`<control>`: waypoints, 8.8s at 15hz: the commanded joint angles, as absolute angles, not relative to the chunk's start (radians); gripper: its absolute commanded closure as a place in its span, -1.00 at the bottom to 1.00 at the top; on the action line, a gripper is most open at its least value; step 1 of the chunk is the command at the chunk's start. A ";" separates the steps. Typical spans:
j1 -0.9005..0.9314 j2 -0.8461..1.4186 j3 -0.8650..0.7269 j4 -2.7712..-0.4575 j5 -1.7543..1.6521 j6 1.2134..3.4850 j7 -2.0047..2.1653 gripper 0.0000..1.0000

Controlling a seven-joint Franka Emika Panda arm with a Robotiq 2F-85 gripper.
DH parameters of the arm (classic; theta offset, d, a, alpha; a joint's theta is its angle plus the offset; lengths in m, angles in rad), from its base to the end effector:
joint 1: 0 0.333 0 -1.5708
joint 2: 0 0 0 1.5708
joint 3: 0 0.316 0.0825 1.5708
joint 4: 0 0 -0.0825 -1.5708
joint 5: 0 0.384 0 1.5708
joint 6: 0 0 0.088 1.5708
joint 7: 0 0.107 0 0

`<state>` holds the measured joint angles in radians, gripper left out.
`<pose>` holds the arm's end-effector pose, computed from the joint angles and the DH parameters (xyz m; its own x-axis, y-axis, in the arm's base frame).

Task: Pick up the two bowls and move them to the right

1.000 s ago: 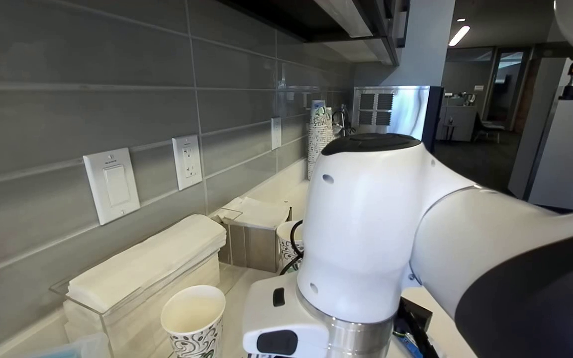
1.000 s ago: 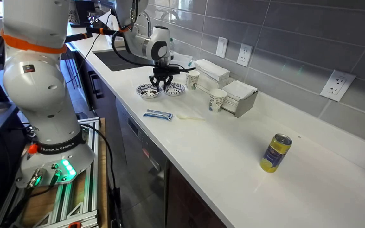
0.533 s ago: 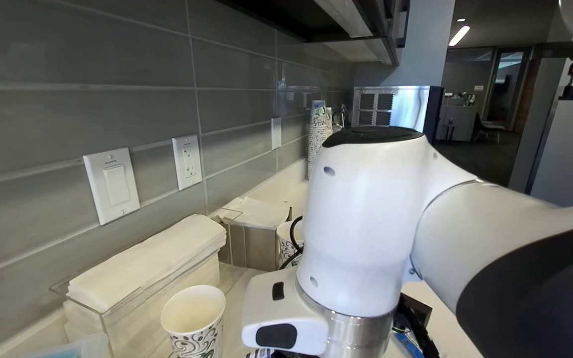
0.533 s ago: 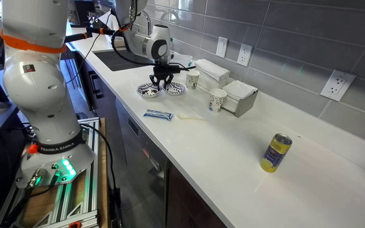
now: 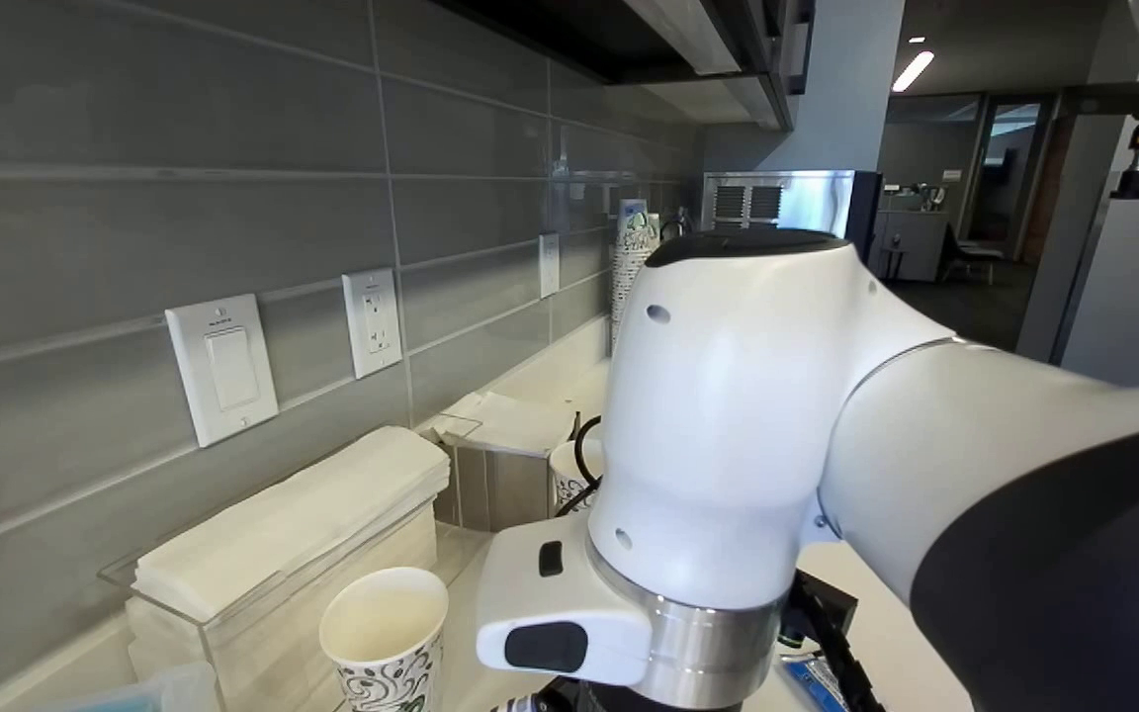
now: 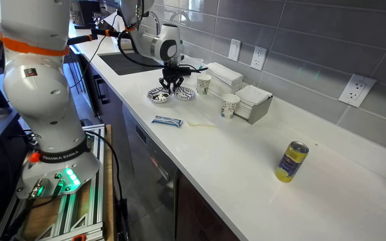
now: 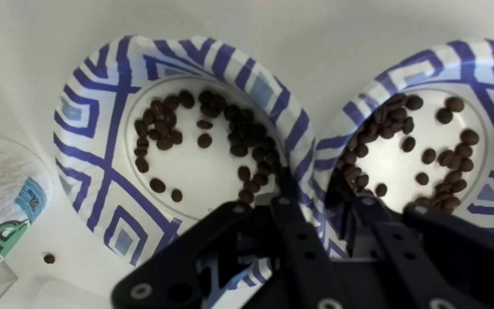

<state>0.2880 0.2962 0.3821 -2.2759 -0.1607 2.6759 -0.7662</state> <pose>0.4257 0.3451 0.2469 0.0132 0.9940 0.1084 0.9967 -0.0217 0.0780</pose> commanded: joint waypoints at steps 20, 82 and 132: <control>0.285 0.271 0.377 -2.277 -0.172 2.615 -0.721 0.97; -0.102 0.151 -0.107 -2.360 -0.020 2.805 -0.090 0.97; -0.053 -0.090 -0.049 -2.364 -0.149 2.511 -0.265 -1.00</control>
